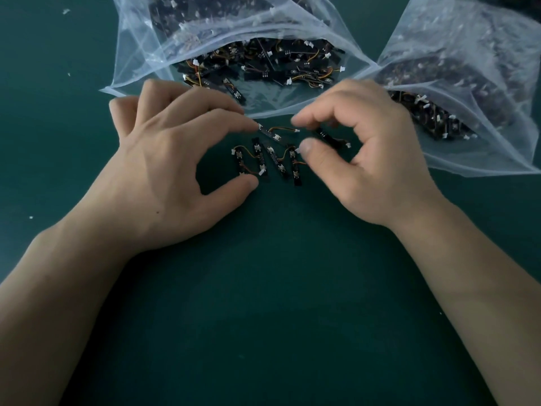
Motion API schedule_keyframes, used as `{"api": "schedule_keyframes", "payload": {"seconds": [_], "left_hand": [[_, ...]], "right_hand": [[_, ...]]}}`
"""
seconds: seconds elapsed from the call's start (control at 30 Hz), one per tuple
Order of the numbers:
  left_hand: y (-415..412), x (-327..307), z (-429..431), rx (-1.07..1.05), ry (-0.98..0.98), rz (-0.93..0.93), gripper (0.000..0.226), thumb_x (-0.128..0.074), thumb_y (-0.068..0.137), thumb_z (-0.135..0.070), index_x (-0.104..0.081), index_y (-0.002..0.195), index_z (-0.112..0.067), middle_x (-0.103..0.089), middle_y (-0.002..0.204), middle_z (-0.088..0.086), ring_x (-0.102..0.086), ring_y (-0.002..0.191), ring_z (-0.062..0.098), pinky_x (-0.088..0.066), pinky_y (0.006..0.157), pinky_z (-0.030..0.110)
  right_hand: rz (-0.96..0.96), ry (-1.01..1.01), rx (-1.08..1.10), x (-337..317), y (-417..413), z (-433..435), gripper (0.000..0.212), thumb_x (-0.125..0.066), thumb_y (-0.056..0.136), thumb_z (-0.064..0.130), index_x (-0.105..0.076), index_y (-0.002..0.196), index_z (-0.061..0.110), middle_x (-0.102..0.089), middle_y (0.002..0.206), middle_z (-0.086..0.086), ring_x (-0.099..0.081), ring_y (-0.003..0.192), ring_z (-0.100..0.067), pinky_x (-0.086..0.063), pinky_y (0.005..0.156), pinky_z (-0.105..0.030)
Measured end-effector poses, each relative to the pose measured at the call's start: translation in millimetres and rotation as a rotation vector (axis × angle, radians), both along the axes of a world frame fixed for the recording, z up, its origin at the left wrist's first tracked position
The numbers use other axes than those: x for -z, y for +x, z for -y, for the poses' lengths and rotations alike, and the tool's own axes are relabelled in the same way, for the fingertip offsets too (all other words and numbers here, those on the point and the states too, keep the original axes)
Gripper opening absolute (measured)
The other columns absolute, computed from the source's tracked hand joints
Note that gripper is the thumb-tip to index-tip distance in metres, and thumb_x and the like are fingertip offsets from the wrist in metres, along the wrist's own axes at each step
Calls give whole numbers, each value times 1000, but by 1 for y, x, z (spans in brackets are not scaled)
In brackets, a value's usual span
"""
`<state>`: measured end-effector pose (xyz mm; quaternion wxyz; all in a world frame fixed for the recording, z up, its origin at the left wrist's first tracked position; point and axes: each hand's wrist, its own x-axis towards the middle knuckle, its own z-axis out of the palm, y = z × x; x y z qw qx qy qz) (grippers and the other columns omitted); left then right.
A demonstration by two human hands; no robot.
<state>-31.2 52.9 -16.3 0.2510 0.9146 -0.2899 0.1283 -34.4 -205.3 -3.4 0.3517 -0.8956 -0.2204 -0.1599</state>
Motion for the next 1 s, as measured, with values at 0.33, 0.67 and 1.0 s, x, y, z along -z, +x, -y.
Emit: {"api": "schedule_keyframes", "payload": {"seconds": [0.33,0.67,1.0], "left_hand": [[-5,0,10,-5,26,-5,63,-65,86,-70,-61,137,-31,-57,117,-27,-46,122,20,-18,96,37],[-4,-2,9,18,18,-34,54,-66,88,-65,-64,132,-34,-59,117,-29,-52,119,19,-16,93,32],[-18,-9,27,30,62,-63,55,-59,93,-66,-65,136,-31,-62,136,-19,-49,126,23,-24,100,46]], "right_hand": [[-159,-212,-67,-5,-2,3,37,-72,82,35,-65,117,27,-51,129,9,-41,127,-13,-23,108,-32],[-187,-242,-57,-4,-2,9,38,-75,81,44,-64,114,28,-49,136,9,-38,131,-11,-20,110,-26],[-185,-238,-62,-2,-2,7,22,-77,84,45,-73,95,26,-53,140,8,-38,133,-12,-20,112,-31]]}}
